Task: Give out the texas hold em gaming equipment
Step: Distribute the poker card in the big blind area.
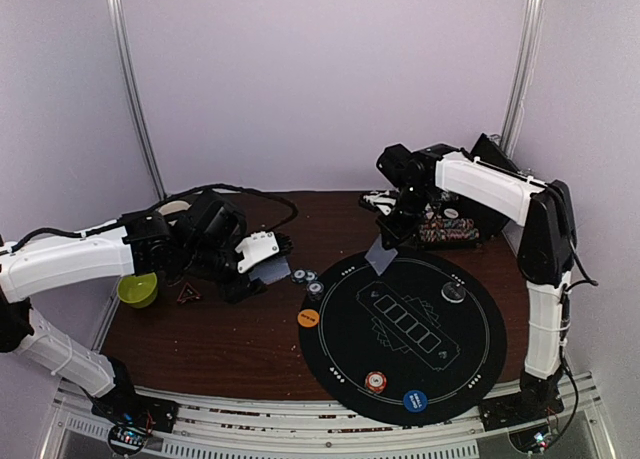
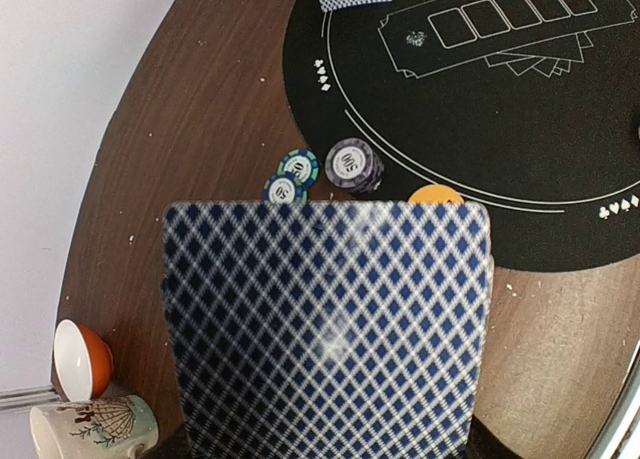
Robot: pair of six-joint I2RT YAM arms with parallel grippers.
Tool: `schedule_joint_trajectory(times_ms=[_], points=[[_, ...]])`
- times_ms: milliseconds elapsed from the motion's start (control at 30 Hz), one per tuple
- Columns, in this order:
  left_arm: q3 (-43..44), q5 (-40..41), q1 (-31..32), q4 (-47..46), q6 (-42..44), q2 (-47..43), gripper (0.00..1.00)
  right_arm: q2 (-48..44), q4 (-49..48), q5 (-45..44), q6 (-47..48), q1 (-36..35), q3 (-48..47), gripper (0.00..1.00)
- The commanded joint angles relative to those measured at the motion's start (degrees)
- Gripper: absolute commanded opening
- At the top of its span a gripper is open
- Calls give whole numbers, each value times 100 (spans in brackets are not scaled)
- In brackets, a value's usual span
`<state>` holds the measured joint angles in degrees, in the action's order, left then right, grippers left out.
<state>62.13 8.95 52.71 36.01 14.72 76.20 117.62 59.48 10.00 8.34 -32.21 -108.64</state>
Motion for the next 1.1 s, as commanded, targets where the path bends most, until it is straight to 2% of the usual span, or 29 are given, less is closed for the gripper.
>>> schedule_joint_trajectory(times_ms=[0,133,233,433,900,1000,1067], points=[[11,76,-6,-287,82,-114,61,-158,475,1031,196,-339,-84,0],[-33,96,-6,-287,83,-171,61,-287,596,1848,370,-756,158,0],[-34,106,-5,-287,97,-195,61,-446,575,2135,404,-995,369,0],[-76,89,-6,-323,101,-242,62,-667,432,2100,236,-1112,699,0],[-85,65,-8,-318,92,-275,62,-744,366,1997,75,-1155,774,0],[-78,70,-6,-320,88,-271,62,-778,151,1999,-177,-1174,873,0],[-73,74,-6,-322,91,-273,62,-814,-317,2054,-751,-1171,1063,0]])
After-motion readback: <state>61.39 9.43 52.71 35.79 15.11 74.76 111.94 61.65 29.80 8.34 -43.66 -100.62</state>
